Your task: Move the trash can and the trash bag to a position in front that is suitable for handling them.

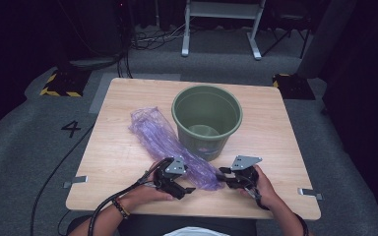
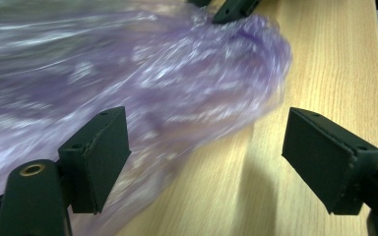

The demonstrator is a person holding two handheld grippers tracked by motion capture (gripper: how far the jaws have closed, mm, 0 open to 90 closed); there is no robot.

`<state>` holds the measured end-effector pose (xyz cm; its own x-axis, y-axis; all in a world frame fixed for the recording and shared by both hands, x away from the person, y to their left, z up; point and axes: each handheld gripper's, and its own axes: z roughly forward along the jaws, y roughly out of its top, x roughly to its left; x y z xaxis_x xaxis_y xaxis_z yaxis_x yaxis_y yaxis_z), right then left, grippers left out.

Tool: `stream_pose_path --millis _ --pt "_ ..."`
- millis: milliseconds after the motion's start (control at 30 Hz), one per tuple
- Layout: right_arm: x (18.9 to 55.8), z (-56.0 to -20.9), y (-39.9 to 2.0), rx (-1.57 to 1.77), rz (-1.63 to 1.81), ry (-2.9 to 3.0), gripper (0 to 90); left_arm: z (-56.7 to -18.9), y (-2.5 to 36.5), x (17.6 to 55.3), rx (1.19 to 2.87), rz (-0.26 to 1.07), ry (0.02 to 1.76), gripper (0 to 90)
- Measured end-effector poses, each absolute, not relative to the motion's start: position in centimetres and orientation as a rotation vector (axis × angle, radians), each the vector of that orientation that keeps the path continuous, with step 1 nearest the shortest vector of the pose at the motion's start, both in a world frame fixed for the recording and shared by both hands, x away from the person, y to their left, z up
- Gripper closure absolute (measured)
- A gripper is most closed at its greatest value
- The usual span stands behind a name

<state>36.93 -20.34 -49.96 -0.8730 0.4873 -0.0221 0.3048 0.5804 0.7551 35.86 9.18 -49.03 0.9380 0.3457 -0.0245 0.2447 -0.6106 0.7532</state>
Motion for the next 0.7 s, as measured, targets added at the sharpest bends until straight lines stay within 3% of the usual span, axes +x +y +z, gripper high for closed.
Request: stream_pose_path --millis 167,700 --pt "37.3 -49.9 -22.2 0.676 1.177 2.587 77.8 -48.2 11.3 35.6 2.254 0.222 0.443 17.4" --pt "37.9 -49.8 -29.1 0.771 1.147 2.556 73.7 -48.9 20.2 35.2 2.288 0.372 0.718 19.2"
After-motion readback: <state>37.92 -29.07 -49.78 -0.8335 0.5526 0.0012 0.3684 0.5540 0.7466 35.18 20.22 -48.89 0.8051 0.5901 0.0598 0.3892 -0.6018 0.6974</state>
